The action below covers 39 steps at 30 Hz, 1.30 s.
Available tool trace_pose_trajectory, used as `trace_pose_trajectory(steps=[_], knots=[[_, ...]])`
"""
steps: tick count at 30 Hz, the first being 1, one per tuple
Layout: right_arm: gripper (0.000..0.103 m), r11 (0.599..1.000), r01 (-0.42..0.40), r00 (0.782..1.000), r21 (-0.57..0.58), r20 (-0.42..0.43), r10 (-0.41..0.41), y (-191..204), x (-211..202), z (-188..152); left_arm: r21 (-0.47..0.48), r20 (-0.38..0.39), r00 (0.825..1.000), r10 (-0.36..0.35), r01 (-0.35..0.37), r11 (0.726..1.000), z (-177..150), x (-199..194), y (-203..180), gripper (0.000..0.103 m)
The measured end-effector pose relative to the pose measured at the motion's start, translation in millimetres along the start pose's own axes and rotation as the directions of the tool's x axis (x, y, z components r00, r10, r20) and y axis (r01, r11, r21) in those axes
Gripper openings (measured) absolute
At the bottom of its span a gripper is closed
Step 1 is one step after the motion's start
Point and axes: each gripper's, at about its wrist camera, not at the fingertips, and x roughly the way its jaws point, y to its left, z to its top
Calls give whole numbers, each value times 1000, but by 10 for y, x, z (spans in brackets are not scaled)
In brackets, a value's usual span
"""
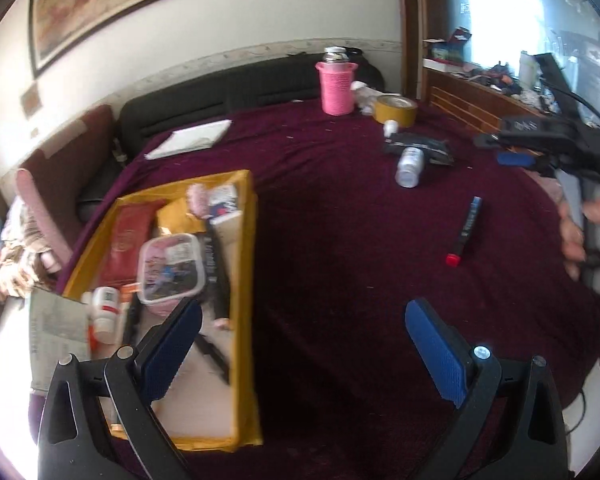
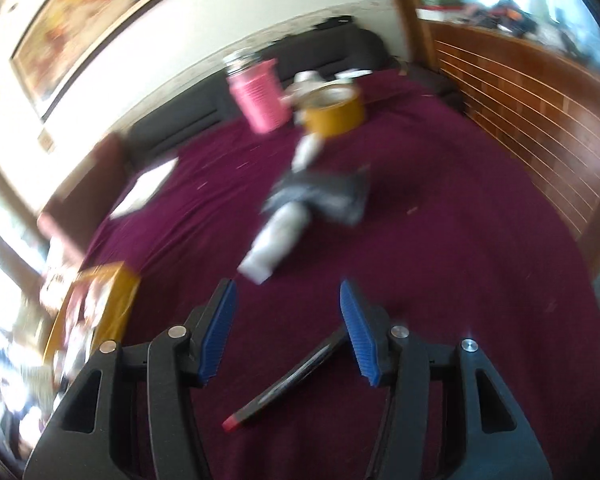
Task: Organize objects
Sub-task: 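Grasp the white pill bottle with the right gripper while the left grasps a red-capped black marker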
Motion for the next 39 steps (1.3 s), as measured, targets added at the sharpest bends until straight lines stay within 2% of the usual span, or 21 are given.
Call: trace_pose_trajectory(steps=[3, 9, 15, 16, 17, 19, 24, 28, 33, 37, 39], knots=[[53, 999, 22, 999, 38, -34, -20, -172, 195, 228, -13, -15, 998, -53, 53, 999, -3, 42, -45, 100], [53, 997, -17, 981, 69, -190, 30, 7, 881, 378, -71, -35, 997, -62, 59, 996, 39, 82, 61, 100], [54, 997, 78, 965, -11, -252, -78, 332, 1445, 432, -128, -48, 997, -55, 49, 991, -1, 62, 250, 100], [51, 994, 102, 963, -45, -246, -110, 378, 1481, 422, -130, -49, 997, -53, 46, 990, -8, 60, 277, 100], [39, 988, 126, 963, -84, -228, -142, 432, 1473, 421, -130, -47, 998, -50, 43, 991, -12, 50, 295, 100], [31, 983, 143, 957, -119, -238, -168, 467, 1457, 394, -123, -41, 998, -41, 36, 992, -17, 37, 319, 100], [31, 979, 136, 954, -151, -245, -171, 243, 1166, 258, -115, -67, 994, -81, 73, 991, -12, 141, 276, 100], [31, 996, 50, 966, -75, -249, -67, -104, 807, 104, -105, -112, 985, -134, 122, 987, 8, 279, 158, 100], [32, 994, -109, 981, 21, -158, 111, -448, 342, -53, -138, -154, 967, -204, 183, 973, 110, 463, -3, 100], [32, 987, -156, 985, 48, -71, 159, -584, 167, -58, -45, -115, 981, -153, 149, 988, 225, 521, -274, 100], [32, 977, -195, 979, 84, -51, 199, -645, 172, -57, 7, -114, 981, -155, 157, 988, 268, 594, -445, 100]])
